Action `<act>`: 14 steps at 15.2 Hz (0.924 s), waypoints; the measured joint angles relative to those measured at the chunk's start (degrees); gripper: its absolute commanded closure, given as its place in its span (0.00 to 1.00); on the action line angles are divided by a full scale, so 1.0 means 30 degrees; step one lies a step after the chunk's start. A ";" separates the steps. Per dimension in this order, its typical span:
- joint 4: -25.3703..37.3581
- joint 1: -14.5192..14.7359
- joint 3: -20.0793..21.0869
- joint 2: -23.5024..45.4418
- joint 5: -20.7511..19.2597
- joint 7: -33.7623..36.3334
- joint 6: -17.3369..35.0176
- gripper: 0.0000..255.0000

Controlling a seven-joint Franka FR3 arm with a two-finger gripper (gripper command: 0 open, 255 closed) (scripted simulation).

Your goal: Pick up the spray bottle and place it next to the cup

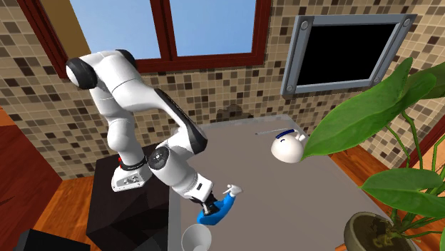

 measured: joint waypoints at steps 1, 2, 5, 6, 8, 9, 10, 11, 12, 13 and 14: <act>-0.0023 0.0001 0.0029 0.0364 0.0692 -0.0542 0.0009 1.00; 0.0083 -0.0038 0.0098 0.0796 0.1430 -0.1080 -0.0064 1.00; 0.0227 -0.0190 0.0303 0.1395 0.2644 -0.1990 -0.0140 1.00; 0.0264 -0.0211 0.0342 0.1488 0.2794 -0.2080 -0.0162 1.00; 0.0244 -0.0223 0.0340 0.1487 0.2817 -0.2120 -0.0161 1.00; 0.0235 -0.0228 0.0340 0.1487 0.2830 -0.2137 -0.0155 1.00; 0.0221 -0.0227 0.0334 0.1474 0.2815 -0.2134 -0.0145 0.00; 0.0198 -0.0244 0.0339 0.1546 0.2842 -0.2150 -0.0176 0.00; 0.0193 -0.0263 0.0343 0.1601 0.2874 -0.2178 -0.0203 0.00; 0.0186 -0.0269 0.0342 0.1619 0.2879 -0.2184 -0.0213 0.00; 0.0185 -0.0275 0.0341 0.1632 0.2884 -0.2191 -0.0221 0.00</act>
